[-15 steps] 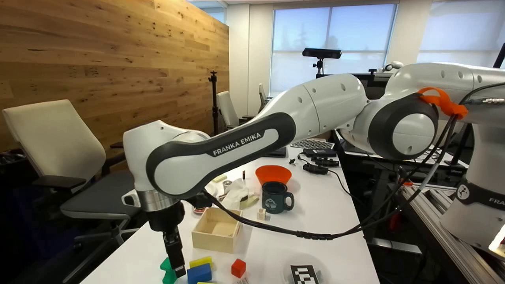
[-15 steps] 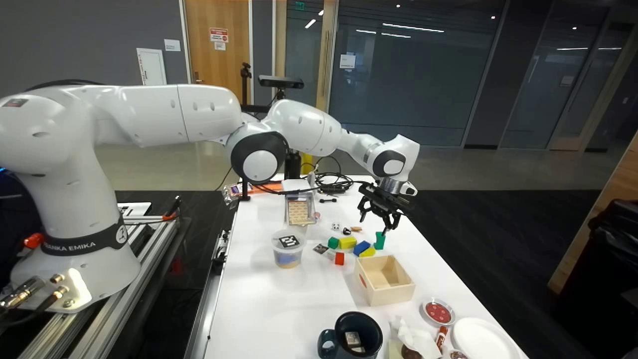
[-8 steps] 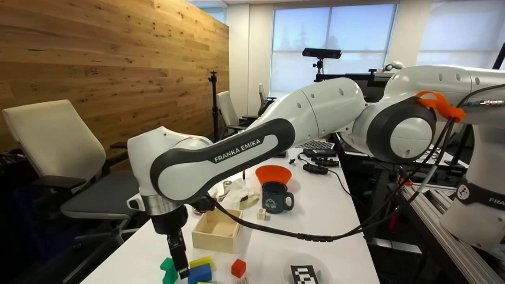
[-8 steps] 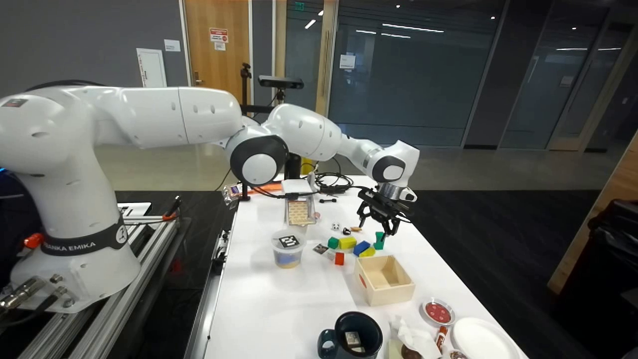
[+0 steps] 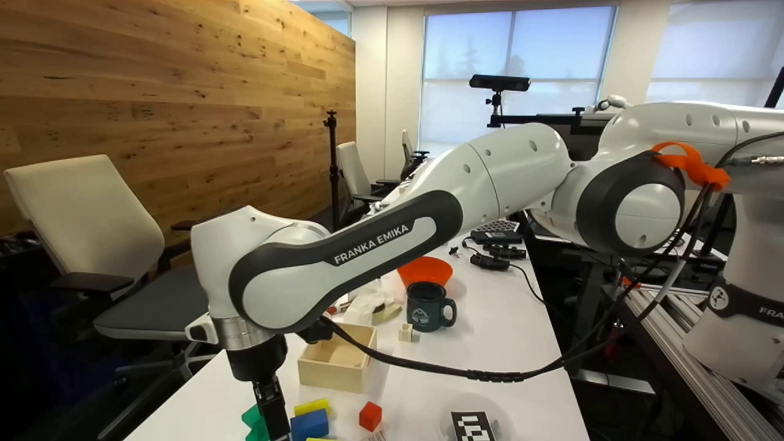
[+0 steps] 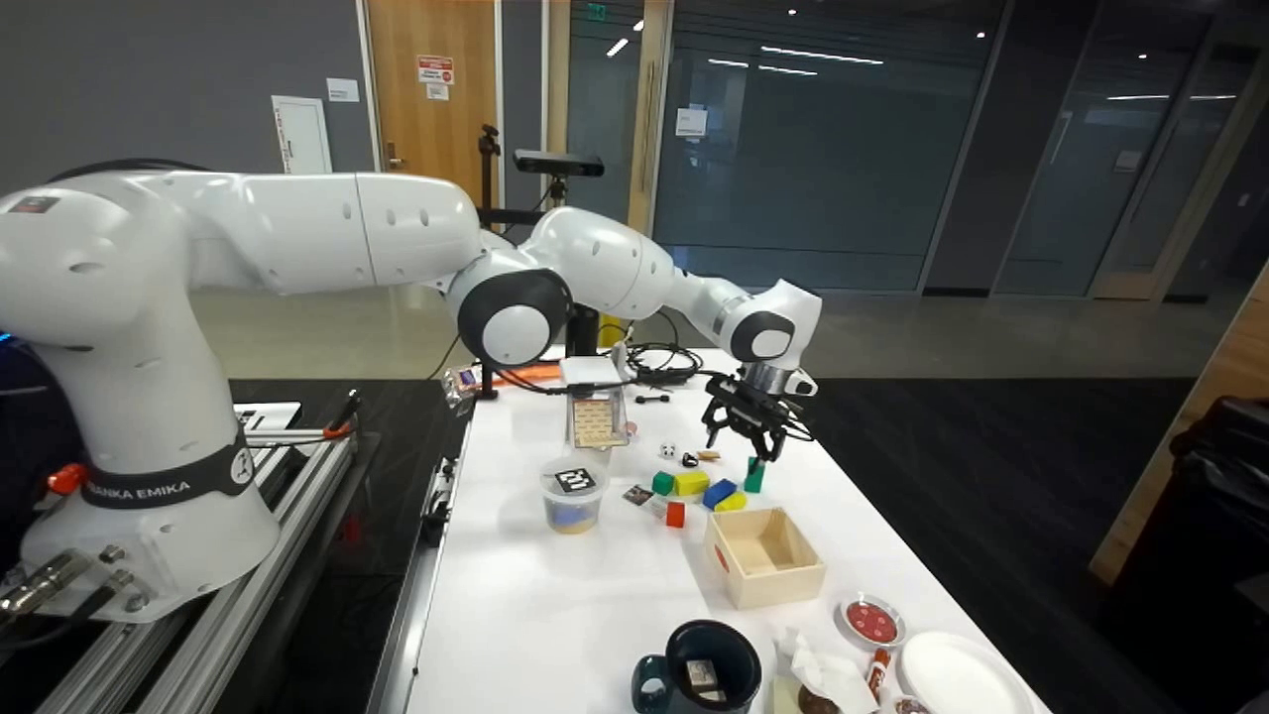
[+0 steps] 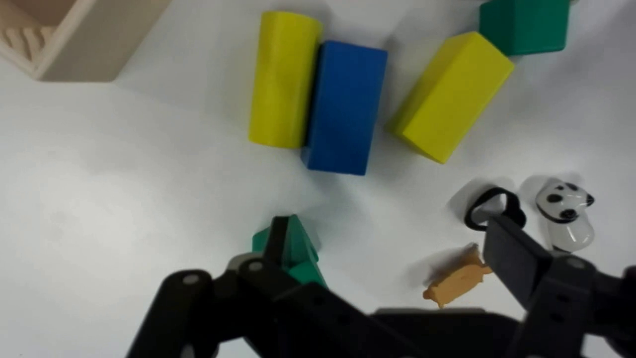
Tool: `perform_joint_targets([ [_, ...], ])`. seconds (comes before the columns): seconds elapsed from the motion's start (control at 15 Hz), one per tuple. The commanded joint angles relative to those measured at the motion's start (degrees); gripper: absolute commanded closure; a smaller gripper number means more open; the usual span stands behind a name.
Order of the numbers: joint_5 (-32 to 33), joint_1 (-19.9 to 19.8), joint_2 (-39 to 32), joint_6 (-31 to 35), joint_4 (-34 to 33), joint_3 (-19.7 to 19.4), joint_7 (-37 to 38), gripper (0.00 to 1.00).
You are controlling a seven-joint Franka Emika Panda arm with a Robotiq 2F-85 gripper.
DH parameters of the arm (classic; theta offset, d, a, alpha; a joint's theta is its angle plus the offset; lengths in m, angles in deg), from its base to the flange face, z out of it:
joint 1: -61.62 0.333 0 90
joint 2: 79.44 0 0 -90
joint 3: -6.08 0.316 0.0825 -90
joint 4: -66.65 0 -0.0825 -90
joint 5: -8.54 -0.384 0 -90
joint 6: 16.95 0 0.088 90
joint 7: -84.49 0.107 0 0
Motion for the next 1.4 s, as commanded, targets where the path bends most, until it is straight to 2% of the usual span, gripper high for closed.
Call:
perform_joint_targets([
  [0.0, -0.65, 0.2, 0.0, -0.18, -0.25, -0.55, -0.49, 0.0],
  [0.47, -0.64, 0.07, 0.0, -0.16, -0.25, -0.54, -0.99, 0.0],
  [0.67, -0.3, 0.32, 0.0, 2.22, 0.84, -1.54, 0.8, 0.0],
  [1.2, -1.24, 3.74, -0.34, 15.12, 9.64, -1.34, 13.27, 0.0],
  [1.27, -0.8, 3.85, 0.88, 17.85, 13.25, -0.76, 14.58, 0.0],
  [1.33, -0.21, 3.63, -0.45, 13.75, 8.43, -1.19, 11.68, 0.0],
])
